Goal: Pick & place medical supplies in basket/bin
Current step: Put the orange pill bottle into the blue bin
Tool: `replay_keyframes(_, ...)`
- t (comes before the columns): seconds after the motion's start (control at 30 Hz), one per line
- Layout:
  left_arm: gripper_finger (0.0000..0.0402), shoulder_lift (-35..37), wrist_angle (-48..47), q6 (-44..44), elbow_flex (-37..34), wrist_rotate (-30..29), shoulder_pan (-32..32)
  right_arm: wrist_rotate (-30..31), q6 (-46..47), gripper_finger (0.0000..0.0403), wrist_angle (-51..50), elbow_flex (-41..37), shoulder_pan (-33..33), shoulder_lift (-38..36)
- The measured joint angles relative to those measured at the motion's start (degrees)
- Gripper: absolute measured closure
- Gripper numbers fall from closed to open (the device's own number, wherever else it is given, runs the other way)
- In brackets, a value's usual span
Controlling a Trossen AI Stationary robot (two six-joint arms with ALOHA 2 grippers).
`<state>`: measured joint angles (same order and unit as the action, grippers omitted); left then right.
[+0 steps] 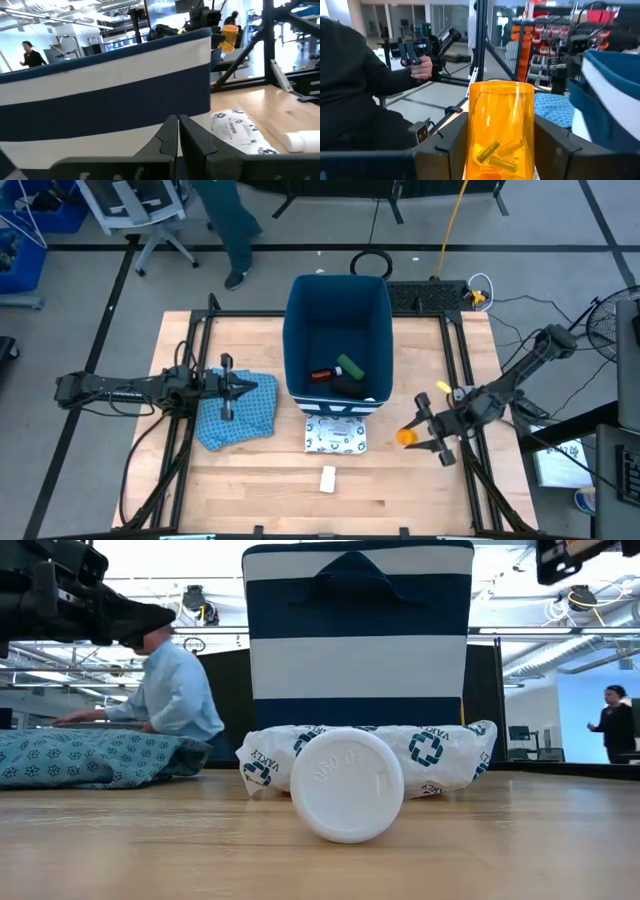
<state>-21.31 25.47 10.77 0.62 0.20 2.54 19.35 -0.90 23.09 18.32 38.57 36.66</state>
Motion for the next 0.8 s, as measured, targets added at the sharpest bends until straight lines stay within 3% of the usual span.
replay_keyframes(0.43, 0.038, -0.06, -0.07, 1.03, 0.0, -3.73, -0.01, 3.17, -7.0, 0.0236, 11.43, -15.47, -0.15, -10.35)
replay_keyframes(0.8, 0.038, -0.06, -3.54, -0.42, 0.0, -3.75, -0.01, 4.96, -9.31, 0.0236, 14.01, -16.73, -0.75, -10.94)
